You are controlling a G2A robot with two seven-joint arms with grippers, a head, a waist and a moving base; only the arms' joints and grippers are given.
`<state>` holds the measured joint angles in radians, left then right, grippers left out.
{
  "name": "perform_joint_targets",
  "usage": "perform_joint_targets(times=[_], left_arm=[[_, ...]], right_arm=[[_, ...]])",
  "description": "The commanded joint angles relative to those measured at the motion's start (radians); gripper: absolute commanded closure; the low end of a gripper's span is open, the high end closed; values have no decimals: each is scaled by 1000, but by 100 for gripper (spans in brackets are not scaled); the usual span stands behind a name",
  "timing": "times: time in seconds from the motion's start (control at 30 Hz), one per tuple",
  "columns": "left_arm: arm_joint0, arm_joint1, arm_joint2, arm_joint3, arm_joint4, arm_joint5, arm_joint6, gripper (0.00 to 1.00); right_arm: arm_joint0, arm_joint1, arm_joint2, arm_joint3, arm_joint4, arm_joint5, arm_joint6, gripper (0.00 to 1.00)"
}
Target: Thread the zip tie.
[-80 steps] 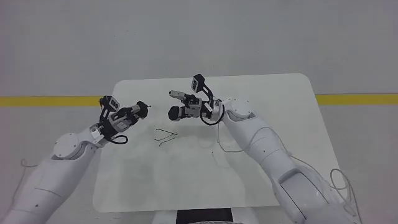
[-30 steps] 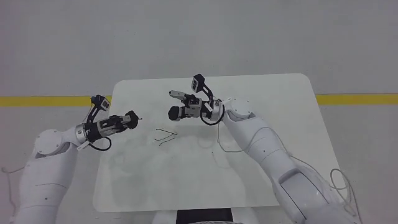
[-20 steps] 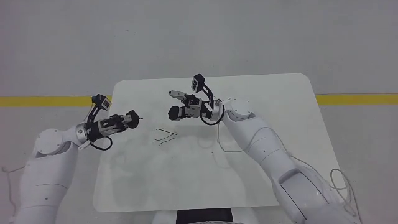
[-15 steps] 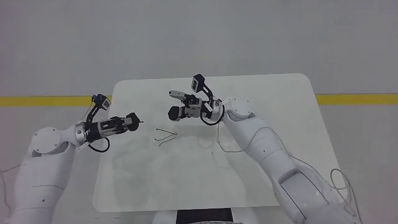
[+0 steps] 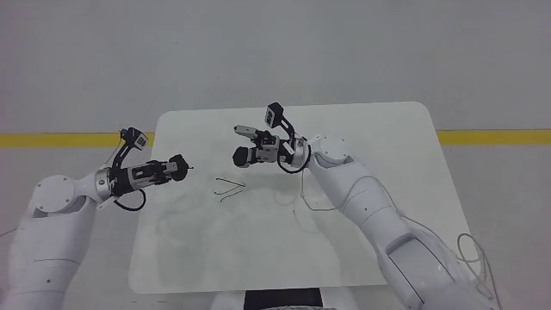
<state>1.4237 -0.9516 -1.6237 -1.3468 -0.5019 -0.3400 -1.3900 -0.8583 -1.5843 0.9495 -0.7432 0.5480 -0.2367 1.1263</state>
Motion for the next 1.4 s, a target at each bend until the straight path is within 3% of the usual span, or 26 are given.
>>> perform_joint_targets(times=[0.0, 0.1, 0.2, 0.37, 0.5, 0.57, 0.9, 0.97, 1.17, 1.37], left_arm=[[0, 0, 0, 0, 0, 0, 0, 100], [0, 0, 0, 0, 0, 0, 0, 100], [0, 0, 0, 0, 0, 0, 0, 100], [0, 0, 0, 0, 0, 0, 0, 100], [0, 0, 0, 0, 0, 0, 0, 100], [0, 0, 0, 0, 0, 0, 0, 100], [0, 0, 0, 0, 0, 0, 0, 100], [0, 0, 0, 0, 0, 0, 0, 100], [0, 0, 0, 0, 0, 0, 0, 100], [0, 0, 0, 0, 0, 0, 0, 100]], right_arm=[[0, 0, 0, 0, 0, 0, 0, 0], [10, 9, -23, -36, -123, 31, -49, 0], [23, 25, -52, -102, -291, 126, -95, 0], [28, 44, -99, -223, -476, 281, -66, 0], [42, 46, -160, -272, -594, 361, -23, 0], [51, 45, -190, -279, -643, 377, -2, 0], [49, 46, -195, -285, -664, 378, -23, 0], [56, 45, -248, -327, -804, 455, -73, 0], [54, 34, -358, -428, -1025, 567, -148, 0], [63, 14, -441, -457, -1170, 577, -171, 0]])
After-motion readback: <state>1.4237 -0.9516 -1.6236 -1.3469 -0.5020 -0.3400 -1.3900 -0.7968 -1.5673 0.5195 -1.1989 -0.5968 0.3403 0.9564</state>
